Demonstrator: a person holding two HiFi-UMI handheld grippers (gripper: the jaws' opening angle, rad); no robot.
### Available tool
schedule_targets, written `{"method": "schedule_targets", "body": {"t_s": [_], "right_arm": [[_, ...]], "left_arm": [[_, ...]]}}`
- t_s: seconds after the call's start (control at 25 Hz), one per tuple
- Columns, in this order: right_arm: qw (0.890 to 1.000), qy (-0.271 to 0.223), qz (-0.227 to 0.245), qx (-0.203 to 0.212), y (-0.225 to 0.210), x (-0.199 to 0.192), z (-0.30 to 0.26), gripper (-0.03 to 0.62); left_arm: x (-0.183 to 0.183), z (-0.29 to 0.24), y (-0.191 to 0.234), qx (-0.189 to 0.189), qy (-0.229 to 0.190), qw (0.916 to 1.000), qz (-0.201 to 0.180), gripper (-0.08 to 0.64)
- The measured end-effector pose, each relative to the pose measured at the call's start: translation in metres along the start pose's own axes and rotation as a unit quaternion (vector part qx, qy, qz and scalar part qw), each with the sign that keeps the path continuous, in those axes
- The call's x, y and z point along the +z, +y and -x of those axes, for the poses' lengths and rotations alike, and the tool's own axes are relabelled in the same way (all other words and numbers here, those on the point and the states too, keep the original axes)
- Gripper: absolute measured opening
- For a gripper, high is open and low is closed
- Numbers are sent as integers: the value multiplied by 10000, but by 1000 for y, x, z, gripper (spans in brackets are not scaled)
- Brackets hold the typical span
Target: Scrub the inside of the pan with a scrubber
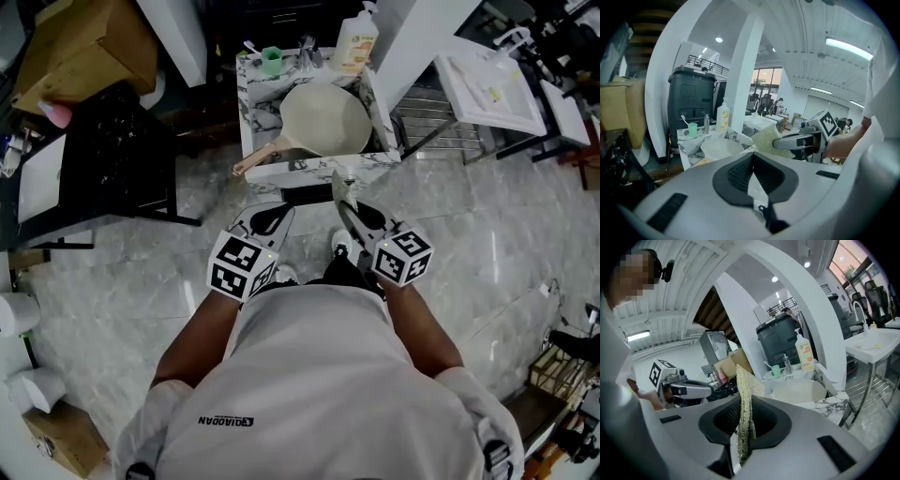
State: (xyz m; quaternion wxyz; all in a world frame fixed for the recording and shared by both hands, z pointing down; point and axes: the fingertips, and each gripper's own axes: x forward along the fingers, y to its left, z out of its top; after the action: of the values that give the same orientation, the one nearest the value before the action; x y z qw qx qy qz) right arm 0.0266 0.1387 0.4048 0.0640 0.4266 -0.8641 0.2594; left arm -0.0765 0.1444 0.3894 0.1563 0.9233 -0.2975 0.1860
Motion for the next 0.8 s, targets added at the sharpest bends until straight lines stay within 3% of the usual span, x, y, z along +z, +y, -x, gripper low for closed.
{"method": "schedule_targets", "body": {"t_s": [0.28,0.8], "right_arm": [[9999,-18,83,-80,-4,14,17,74],[9997,81,123,206,-35,22,47,74]], "left_arm": [[8,-1,-9,55,-56,10000,19,15],[32,-36,-33,370,-257,9987,224,14]]}}
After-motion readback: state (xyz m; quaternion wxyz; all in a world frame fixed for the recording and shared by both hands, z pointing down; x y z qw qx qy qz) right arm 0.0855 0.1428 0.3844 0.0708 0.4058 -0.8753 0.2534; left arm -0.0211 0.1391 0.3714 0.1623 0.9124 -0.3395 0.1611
